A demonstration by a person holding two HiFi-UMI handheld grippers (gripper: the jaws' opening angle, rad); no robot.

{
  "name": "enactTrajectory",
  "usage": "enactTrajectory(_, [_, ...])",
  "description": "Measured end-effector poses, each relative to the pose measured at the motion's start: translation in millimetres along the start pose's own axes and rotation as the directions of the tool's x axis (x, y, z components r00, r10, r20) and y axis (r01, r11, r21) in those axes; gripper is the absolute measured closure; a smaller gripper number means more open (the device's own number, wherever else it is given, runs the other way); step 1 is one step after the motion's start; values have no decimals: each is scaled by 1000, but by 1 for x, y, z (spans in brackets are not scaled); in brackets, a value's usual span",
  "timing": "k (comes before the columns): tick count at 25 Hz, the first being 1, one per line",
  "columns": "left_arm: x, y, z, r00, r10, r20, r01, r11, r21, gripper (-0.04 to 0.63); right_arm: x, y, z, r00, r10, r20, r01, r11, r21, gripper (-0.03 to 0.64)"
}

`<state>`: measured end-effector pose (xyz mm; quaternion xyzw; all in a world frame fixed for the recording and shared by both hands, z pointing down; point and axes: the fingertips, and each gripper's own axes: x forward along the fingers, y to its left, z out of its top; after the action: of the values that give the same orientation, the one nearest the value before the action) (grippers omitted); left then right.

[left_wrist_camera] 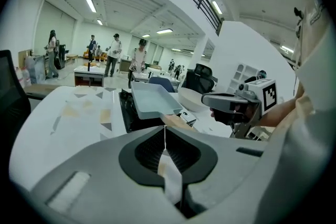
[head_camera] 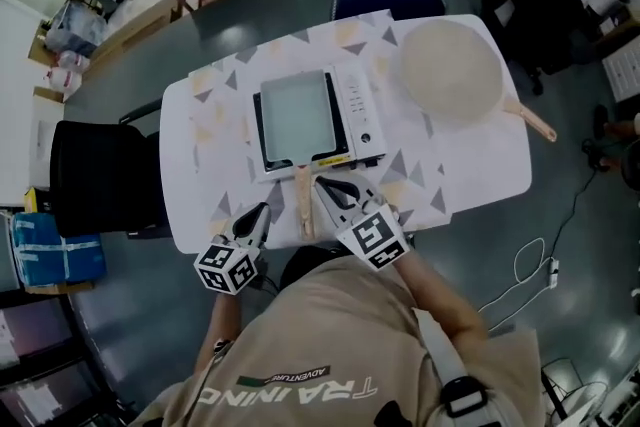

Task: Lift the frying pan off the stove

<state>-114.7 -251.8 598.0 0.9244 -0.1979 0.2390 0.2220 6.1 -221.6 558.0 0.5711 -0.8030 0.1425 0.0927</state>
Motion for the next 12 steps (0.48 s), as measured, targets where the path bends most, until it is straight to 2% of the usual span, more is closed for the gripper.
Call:
enactTrajectory(7, [25,-7,9,993,-117,-34,116,993,-31,603,-16,-18,-12,996,-85,-29,86,996,34,620])
enactTrajectory(10, [33,-6,9,981,-183,-63,180,982,-56,603,-17,-20,-6,992,-124,-16,124,991,41,620])
enactTrajectory(12, [35,-9,6,968,-237,-87,228,969,-99,601,-19,-17,-1,989,-146,-14,147,988,47,620])
